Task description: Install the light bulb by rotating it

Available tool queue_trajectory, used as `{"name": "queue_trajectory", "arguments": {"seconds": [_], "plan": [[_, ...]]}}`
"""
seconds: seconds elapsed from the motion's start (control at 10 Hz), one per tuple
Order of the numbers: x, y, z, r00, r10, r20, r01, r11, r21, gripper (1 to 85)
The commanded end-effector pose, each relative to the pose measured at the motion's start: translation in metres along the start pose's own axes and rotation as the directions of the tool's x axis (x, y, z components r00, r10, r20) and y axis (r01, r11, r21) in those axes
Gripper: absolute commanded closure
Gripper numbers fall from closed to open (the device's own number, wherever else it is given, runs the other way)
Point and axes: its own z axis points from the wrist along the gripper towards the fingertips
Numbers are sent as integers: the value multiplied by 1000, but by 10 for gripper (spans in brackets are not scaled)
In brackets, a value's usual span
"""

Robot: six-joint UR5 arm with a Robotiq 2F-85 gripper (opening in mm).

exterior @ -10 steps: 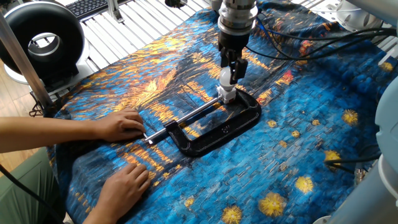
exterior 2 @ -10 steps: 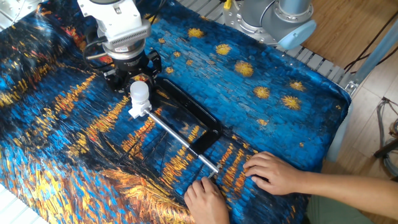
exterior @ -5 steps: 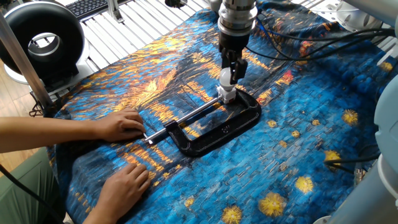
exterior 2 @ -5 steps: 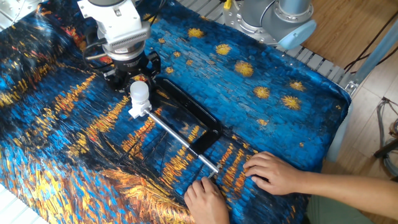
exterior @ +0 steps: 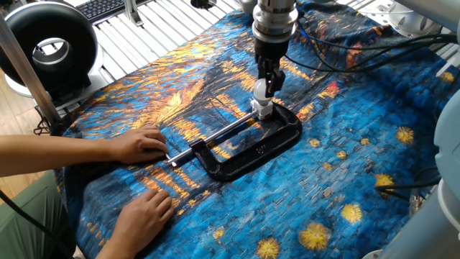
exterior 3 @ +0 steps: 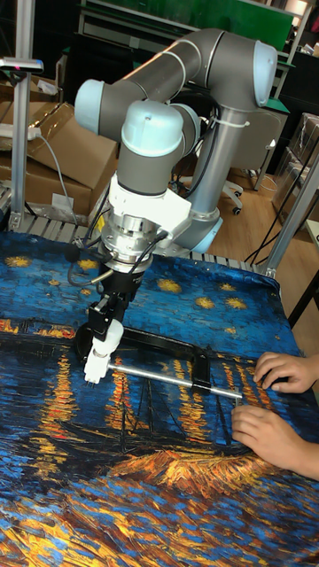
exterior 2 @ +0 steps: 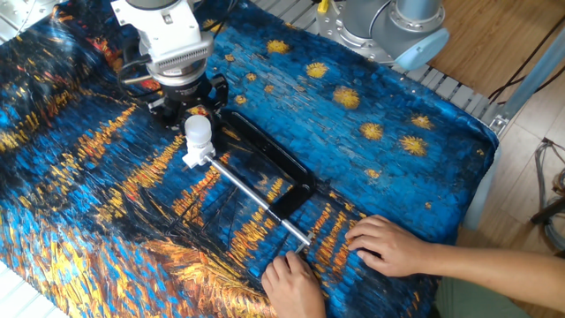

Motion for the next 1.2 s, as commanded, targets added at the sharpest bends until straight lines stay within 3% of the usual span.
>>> {"name": "queue_trajectory", "arguments": {"seconds": [0.0, 0.4, 0.6, 1.1], "plan": [[-2, 1, -1, 999, 35, 16, -35, 999, -3, 357], [-3, -5, 0, 997, 67, 39, -67, 998, -1, 427], [-6, -11, -4, 991, 114, 69, -114, 993, 0, 450], [-3, -22, 0, 950, 296, 103, -298, 955, 1, 523]]}}
